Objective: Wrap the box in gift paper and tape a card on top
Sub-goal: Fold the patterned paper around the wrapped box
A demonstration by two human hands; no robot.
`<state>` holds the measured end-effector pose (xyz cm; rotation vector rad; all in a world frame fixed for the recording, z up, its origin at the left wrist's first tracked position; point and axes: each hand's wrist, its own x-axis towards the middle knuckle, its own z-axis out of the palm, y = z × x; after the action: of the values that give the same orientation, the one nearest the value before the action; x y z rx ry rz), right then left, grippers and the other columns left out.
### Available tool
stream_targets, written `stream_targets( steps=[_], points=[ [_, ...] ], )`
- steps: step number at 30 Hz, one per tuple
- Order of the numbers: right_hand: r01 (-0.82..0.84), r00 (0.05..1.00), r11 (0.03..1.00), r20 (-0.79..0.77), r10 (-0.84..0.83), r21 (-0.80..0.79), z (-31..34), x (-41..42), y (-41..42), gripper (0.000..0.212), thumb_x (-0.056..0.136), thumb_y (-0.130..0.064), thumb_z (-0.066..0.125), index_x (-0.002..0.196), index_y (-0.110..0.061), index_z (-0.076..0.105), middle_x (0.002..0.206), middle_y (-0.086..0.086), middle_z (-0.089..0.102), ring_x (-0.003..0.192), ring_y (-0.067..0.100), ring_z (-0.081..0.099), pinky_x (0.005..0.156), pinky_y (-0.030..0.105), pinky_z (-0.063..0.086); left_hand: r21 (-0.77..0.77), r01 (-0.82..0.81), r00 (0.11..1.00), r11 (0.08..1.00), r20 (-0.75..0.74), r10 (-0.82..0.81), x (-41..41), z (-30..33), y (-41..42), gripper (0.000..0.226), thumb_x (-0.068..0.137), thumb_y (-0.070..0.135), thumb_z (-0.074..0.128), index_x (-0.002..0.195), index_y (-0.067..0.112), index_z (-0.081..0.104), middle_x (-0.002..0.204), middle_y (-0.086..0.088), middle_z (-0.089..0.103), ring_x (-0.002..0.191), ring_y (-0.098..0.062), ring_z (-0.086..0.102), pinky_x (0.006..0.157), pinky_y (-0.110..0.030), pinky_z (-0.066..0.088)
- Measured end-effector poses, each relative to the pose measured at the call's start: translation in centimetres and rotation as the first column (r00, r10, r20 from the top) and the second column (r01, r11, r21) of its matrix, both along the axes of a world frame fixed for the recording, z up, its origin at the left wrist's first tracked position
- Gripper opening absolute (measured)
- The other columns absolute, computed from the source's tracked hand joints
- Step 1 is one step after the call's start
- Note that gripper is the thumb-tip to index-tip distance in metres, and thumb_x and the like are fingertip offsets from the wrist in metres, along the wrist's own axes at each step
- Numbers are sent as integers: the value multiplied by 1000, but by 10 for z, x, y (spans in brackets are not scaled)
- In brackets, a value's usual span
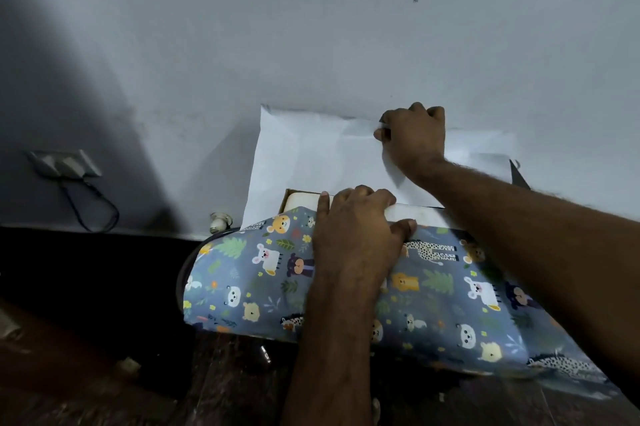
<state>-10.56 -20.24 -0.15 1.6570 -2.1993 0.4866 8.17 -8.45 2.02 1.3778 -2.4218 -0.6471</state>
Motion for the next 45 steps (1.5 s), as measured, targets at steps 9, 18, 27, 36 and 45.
stream_targets(
  steps=[9, 18, 27, 36, 45],
  points=[
    [-8, 1000, 1000, 18, 8, -4, -11, 2, -5, 25, 97, -18, 51, 95, -18, 75, 86, 4, 73, 102, 26, 51, 93, 38, 26, 10, -12, 999, 1000, 31, 12, -1, 0, -5, 52, 95, 60, 57, 139, 32, 55, 142, 4, 54, 135, -21, 43, 122, -46, 23],
    [-102, 992, 981, -93, 87, -163, 13, 10, 9, 21, 97, -20, 54, 92, -17, 74, 85, 2, 72, 94, 26, 56, 89, 39, 30, 45, -130, 986, 990, -99, 134, 3, -3, -4, 56, 87, 61, 69, 134, 32, 62, 139, 6, 58, 131, -19, 43, 120, -42, 27],
    [-180, 981, 921, -135, 141, -345, 52, 31, 71, 20, 98, -27, 53, 88, -22, 69, 80, -3, 68, 78, 22, 57, 78, 34, 23, 81, -183, 957, 980, -214, 197, 0, -2, 0, 55, 82, 55, 77, 127, 25, 70, 132, 1, 65, 126, -22, 50, 117, -42, 32],
    [-256, 961, 911, -191, 202, -324, 54, 65, 156, 10, 91, -30, 63, 87, -27, 72, 79, -4, 66, 74, 23, 63, 69, 37, 39, -162, -354, 924, 921, -210, 319, -9, -10, 20, 37, 77, 45, 84, 106, 24, 75, 116, -6, 60, 117, -30, 48, 97, -38, 37],
    [-313, 944, 909, -198, 265, -276, 35, 75, 200, 20, 85, -23, 59, 97, -28, 74, 84, -6, 67, 80, 22, 63, 69, 36, 35, -373, -443, 893, 815, -104, 438, -18, -10, 33, 16, 61, 19, 84, 60, 19, 68, 61, -3, 65, 58, -27, 65, 55, -25, 31]
  ],
)
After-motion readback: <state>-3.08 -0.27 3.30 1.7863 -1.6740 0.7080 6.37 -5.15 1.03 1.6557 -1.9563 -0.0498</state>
